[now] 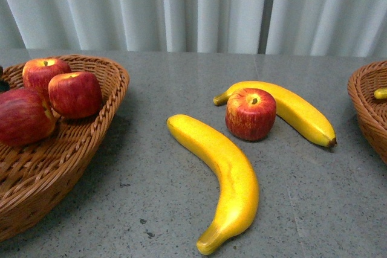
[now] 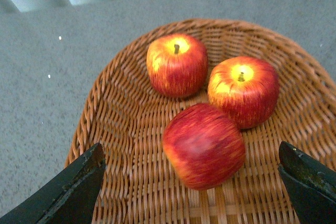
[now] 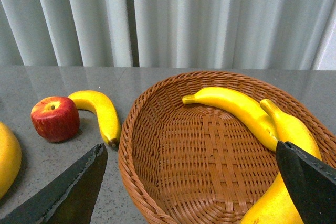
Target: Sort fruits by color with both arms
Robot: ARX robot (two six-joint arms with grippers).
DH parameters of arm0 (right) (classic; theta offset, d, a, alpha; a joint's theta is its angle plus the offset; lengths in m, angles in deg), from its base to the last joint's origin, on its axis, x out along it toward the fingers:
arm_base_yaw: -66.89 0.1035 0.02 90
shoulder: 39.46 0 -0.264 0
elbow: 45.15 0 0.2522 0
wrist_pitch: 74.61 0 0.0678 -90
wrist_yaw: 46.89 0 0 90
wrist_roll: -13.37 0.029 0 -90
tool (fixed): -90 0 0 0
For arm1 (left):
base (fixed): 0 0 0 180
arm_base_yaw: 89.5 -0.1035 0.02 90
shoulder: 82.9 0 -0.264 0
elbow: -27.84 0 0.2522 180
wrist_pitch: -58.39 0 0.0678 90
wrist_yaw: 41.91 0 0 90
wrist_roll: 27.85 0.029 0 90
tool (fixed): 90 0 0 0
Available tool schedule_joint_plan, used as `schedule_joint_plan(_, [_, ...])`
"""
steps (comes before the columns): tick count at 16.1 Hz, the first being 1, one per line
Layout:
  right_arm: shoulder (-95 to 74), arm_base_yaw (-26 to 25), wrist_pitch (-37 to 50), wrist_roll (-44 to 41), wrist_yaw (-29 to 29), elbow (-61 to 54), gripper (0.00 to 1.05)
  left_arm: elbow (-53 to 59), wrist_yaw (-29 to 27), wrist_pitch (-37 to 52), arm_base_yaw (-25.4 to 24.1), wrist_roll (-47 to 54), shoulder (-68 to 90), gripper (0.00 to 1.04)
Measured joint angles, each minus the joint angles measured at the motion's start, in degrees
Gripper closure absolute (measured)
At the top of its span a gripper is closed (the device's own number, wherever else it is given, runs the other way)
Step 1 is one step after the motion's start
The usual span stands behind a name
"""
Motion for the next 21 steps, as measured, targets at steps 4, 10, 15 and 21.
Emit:
schedule_joint_plan(4, [0.0, 0.0, 0.0, -0.02, 0.0, 0.0, 0.06, -9.2, 7.17, 3.08, 8.66, 1.64, 5.66, 0.07])
schedule_joint_plan(10, [0.0, 0.0, 0.0, -0.02, 0.0, 0.0, 0.06, -26.32, 17.42, -2.05, 19.06, 8.76, 27.8, 0.07])
schedule_joint_plan(15, [0.0, 0.0, 0.0, -0.02, 0.0, 0.0, 0.06, -32.65, 21.14, -4.61, 23.43, 13.55, 36.52, 0.07])
schedule_joint_plan(21, [0.0, 0.0, 0.0, -0.02, 0.0, 0.0, 0.06, -36.26, 20.33, -4.96, 26.67, 14.51, 43.56, 0.07])
